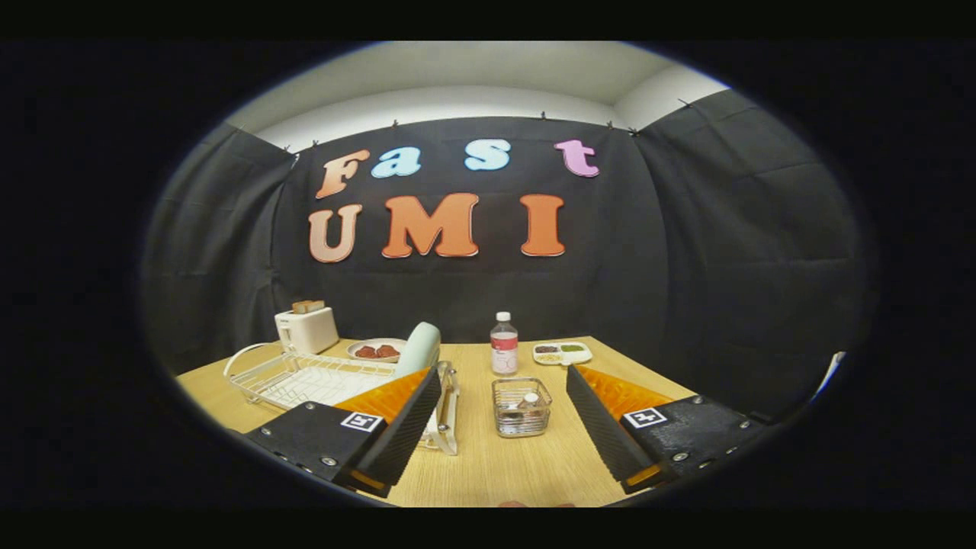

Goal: Take the plate from the dish rack, then take the spoon from the basket and place it into the plate.

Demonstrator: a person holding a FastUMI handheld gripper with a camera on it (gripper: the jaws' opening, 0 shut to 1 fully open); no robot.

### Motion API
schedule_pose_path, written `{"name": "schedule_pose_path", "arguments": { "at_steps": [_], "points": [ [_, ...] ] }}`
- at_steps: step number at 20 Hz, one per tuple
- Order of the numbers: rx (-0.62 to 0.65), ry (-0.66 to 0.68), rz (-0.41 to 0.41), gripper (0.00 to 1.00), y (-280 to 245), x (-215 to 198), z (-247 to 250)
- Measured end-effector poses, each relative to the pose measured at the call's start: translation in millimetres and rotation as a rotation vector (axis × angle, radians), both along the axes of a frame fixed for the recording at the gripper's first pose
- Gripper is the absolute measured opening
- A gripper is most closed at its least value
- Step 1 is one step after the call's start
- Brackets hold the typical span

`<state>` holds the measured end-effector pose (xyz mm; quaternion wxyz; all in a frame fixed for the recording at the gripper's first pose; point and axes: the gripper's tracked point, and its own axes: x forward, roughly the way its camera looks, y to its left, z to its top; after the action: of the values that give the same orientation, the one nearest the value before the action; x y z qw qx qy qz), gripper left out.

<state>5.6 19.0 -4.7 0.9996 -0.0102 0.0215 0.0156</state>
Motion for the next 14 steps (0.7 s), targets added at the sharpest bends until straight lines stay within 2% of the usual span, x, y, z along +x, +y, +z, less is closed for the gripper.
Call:
{"name": "schedule_pose_path", "arguments": {
  "at_steps": [7, 14],
  "points": [
    [-0.023, 0.071, 0.118, 0.99, 54.1, 37.0, 11.8],
    [-0.074, 0.21, 0.145, 0.99, 91.4, 97.4, -5.6]
  ]
}}
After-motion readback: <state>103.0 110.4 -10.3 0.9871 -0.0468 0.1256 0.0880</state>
